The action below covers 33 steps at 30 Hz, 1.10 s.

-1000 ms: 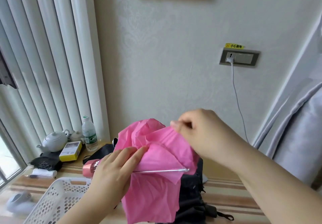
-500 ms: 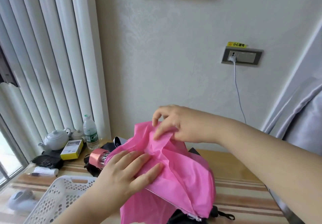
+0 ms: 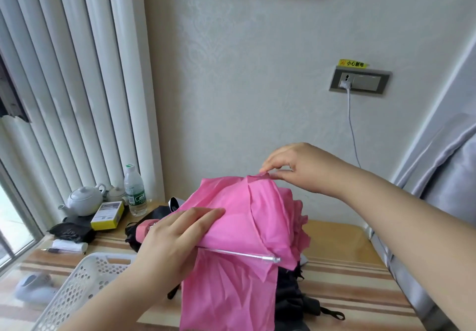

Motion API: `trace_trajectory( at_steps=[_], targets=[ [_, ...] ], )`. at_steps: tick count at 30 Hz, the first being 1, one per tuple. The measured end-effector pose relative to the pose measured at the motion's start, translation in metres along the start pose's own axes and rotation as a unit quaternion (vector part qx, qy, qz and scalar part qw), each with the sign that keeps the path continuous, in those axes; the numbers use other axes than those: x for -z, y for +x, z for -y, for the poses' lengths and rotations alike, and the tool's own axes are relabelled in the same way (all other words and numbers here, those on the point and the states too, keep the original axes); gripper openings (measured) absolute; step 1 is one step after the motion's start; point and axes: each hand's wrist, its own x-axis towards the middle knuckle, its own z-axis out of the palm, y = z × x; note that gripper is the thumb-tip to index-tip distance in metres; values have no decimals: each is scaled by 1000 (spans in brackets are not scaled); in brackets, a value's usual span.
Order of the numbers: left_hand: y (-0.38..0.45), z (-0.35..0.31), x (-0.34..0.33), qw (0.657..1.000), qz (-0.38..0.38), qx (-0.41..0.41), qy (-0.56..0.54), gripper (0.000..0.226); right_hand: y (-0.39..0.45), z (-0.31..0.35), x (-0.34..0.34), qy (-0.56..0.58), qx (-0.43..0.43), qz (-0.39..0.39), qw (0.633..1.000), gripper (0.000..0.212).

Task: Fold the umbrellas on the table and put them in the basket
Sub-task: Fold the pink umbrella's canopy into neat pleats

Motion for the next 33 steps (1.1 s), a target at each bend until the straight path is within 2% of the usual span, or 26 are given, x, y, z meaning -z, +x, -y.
trace_trajectory(
  at_steps=[2, 5, 6, 8, 9, 10, 12, 14, 15, 17, 19, 20, 23, 26, 28, 30, 33],
  targets=[
    [1, 2, 2, 1000, 18, 14, 11, 63, -9, 9, 9, 44, -4, 36, 998, 54],
    [4, 5, 1, 998, 47, 8, 28, 63, -16, 38, 33, 182, 69, 45, 980, 82],
    [4, 5, -1, 998, 58, 5, 30, 64, -17, 45, 38, 208, 87, 69, 972, 81],
    [2, 7, -6, 996, 84, 10, 30, 67, -16, 62, 44, 201, 98, 134, 965, 56],
    [1, 7, -7, 994, 100, 20, 28, 72, -18, 68, 43, 163, 85, 161, 970, 35],
    [0, 9, -9, 993, 113, 35, 25, 80, -21, 71, 40, 95, 68, 188, 975, 26],
    [-4, 10, -13, 988, 135, 72, 20, 95, -29, 73, 28, -96, 61, 184, 976, 58],
    [-5, 10, -14, 986, 133, 98, 2, 91, -36, 82, 11, -220, 77, 143, 962, 79],
    [-5, 10, -14, 986, 125, 107, -3, 88, -36, 82, 1, -259, 88, 117, 955, 81],
    [-4, 6, -12, 986, 123, 116, -13, 84, -30, 79, -14, -304, 114, 76, 943, 67],
    [-2, 3, -12, 981, 125, 144, -40, 82, -23, 69, -23, -300, 124, 32, 945, 44],
    [0, 1, -12, 974, 131, 171, -67, 80, -21, 61, -25, -280, 135, 11, 950, 39],
    [-5, 3, -8, 961, 133, 203, -135, 62, -19, 43, -21, -201, 141, -21, 969, 43],
    [-11, 15, 3, 958, 151, 210, -126, 64, -18, 27, -13, -203, 144, -31, 968, 54],
    [-14, 18, 6, 944, 196, 229, -131, 61, -16, 22, -9, -213, 141, -36, 966, 54],
    [-14, 13, 1, 939, 222, 230, -129, 63, -14, 23, -9, -213, 128, -13, 969, 50],
    [-18, 6, -12, 945, 193, 229, -134, 66, -14, 25, -9, -171, 102, 21, 980, 45]
  ],
)
